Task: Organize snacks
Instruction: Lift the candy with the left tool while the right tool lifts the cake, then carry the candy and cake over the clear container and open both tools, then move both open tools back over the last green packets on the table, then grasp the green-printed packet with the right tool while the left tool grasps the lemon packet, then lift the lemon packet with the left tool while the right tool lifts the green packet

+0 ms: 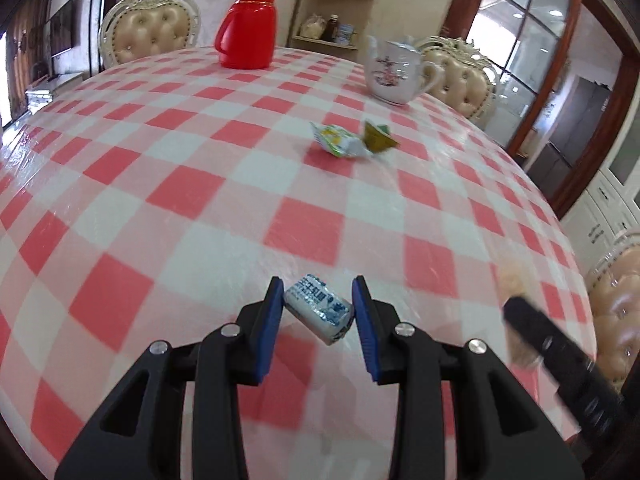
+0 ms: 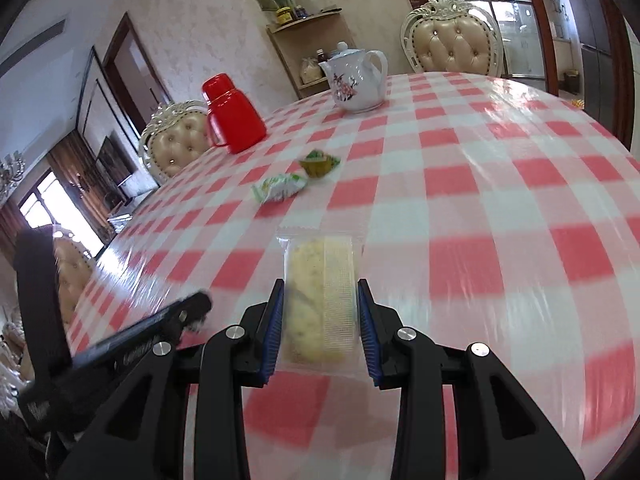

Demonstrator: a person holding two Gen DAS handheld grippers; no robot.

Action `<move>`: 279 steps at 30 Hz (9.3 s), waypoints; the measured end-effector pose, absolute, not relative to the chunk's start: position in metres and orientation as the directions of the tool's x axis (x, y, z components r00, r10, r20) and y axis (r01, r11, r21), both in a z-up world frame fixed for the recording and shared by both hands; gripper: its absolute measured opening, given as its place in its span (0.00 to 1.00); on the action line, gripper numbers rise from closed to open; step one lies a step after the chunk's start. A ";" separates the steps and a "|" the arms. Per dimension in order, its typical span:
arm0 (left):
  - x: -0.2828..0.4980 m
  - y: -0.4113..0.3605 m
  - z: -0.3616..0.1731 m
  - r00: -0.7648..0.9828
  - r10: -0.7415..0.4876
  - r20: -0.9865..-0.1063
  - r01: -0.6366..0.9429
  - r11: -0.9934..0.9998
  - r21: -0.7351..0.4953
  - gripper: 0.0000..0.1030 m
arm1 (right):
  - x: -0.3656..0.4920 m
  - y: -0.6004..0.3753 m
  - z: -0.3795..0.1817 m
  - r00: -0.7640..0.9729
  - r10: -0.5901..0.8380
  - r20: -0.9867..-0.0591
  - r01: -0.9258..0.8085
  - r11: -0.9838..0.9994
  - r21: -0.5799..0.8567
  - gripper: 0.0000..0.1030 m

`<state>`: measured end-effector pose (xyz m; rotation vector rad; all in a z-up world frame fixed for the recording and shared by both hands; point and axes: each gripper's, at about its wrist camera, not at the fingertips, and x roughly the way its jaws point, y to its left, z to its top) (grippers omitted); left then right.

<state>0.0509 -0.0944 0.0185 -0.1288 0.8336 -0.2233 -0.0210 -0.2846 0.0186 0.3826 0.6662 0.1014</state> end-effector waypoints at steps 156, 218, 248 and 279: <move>0.139 -0.016 0.016 0.778 -0.188 -0.599 -0.139 0.879 -0.456 0.98 | 0.269 -0.261 0.020 0.674 0.229 -0.702 0.043 0.937 0.347 0.83; 0.111 -0.097 0.018 0.665 -0.253 -0.703 0.150 0.967 -0.206 0.40 | 0.080 -0.336 0.025 0.795 0.150 -0.588 0.027 0.959 0.281 0.37; -0.058 -0.033 0.047 0.693 -0.234 -0.682 0.116 0.970 -0.215 0.40 | -0.125 -0.212 0.040 0.768 0.255 -0.588 -0.165 0.965 0.203 0.37; -0.198 0.064 0.050 0.659 -0.132 -0.741 0.212 0.977 0.014 0.40 | -0.199 -0.098 0.045 0.670 0.357 -0.650 -0.408 0.910 0.079 0.37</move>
